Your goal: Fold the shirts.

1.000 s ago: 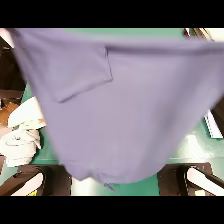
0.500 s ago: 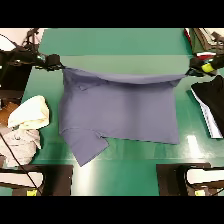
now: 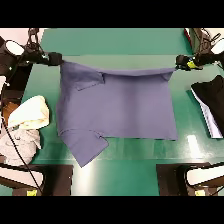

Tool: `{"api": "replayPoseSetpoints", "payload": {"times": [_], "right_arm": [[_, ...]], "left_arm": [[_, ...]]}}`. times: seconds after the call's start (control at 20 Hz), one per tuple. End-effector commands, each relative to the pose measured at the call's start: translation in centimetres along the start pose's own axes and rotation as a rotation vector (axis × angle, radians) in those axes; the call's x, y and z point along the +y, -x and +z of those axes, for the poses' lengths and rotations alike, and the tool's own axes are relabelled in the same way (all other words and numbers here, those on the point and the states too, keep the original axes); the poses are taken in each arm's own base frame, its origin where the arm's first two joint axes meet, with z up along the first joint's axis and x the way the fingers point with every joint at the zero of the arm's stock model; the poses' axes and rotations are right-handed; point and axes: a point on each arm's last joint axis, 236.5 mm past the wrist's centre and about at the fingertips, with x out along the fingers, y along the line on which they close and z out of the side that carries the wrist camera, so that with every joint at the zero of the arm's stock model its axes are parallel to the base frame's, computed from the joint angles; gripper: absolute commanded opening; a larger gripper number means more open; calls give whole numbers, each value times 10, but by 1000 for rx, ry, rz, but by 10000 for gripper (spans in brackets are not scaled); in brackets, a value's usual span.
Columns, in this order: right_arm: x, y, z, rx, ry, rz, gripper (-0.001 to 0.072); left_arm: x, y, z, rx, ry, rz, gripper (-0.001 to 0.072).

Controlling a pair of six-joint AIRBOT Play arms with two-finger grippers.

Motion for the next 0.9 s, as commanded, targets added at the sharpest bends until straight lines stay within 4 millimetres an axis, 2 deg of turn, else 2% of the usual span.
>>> {"api": "replayPoseSetpoints", "payload": {"times": [0.0,0.1,0.2,0.3,0.45,0.55,0.6,0.65,0.7,0.75,0.85], "right_arm": [[1,6,-35,153,39,-19,10],[3,9,-66,257,53,-28,10],[2,6,-89,310,49,-30,10],[-2,-1,-110,349,35,-33,10],[-9,-14,-141,424,16,-38,12],[-10,-20,-150,438,6,-35,15],[-10,-21,-152,443,4,-34,21],[-10,-20,-154,452,5,-34,94],[-9,-18,-155,458,5,-33,318],[-8,-13,-155,472,8,-32,364],[-7,2,-152,503,12,-29,363]], "left_arm": [[5,6,-59,251,-89,9,24],[6,19,-96,420,-107,4,23],[4,32,-122,541,-107,-15,23],[0,38,-134,593,-100,-33,23],[1,34,-156,648,-75,-46,24],[1,32,-176,696,-44,-52,26],[0,33,-184,718,-23,-51,194],[1,33,-188,734,-4,-45,472],[5,35,-190,745,10,-20,543],[8,39,-193,763,23,1,542],[13,52,-189,760,42,48,542]]}}
